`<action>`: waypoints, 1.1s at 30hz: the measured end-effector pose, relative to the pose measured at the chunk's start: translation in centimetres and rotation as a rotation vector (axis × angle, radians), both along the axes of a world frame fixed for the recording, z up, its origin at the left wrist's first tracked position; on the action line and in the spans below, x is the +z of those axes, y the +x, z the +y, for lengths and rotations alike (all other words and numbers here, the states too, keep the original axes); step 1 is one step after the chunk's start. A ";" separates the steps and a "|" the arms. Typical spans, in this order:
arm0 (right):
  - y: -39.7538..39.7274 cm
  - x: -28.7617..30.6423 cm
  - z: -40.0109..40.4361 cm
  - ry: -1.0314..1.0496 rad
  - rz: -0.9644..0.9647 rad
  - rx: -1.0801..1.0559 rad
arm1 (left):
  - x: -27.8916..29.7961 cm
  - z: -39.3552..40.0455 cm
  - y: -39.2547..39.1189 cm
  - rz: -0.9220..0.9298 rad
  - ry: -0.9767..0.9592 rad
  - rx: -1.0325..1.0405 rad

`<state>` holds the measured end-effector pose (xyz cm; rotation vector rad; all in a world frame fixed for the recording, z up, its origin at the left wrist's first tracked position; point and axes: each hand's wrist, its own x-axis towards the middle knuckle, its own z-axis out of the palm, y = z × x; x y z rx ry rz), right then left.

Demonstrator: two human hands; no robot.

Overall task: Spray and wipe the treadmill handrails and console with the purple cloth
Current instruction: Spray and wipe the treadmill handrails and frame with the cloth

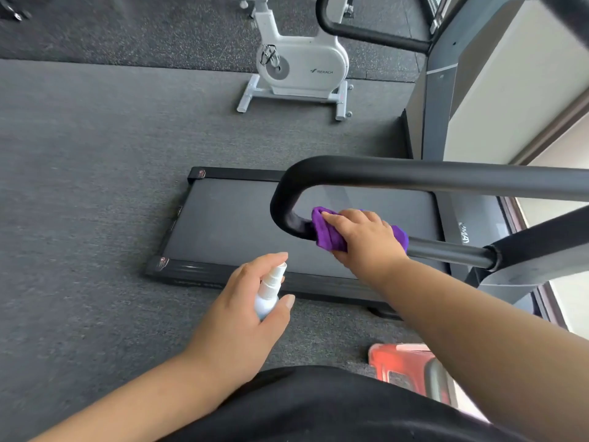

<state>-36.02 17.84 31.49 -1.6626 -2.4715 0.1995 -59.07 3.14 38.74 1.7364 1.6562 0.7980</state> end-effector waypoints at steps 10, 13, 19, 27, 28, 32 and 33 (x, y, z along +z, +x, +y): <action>-4.9 2.2 -0.5 -0.316 1.015 -0.075 | 0.0 -0.2 0.1 -0.015 0.019 0.044; -7.9 1.7 -0.3 -0.230 0.697 -0.029 | 0.1 -0.3 -0.1 -0.004 0.021 0.045; -7.5 0.5 1.0 -0.155 0.377 -0.081 | -0.1 0.3 0.5 0.013 0.015 0.041; -1.8 -0.1 0.6 -0.055 0.080 0.008 | -0.2 1.8 1.9 0.022 0.014 -0.065; -0.6 -0.2 0.5 -0.056 0.090 -0.023 | -0.4 2.0 1.9 0.023 0.016 -0.063; 1.9 -0.5 0.0 -0.121 0.324 -0.120 | -0.8 2.5 1.0 0.002 0.011 -0.046; 1.9 -0.5 -0.2 -0.115 0.412 -0.135 | -0.9 2.7 0.5 -0.003 0.008 -0.041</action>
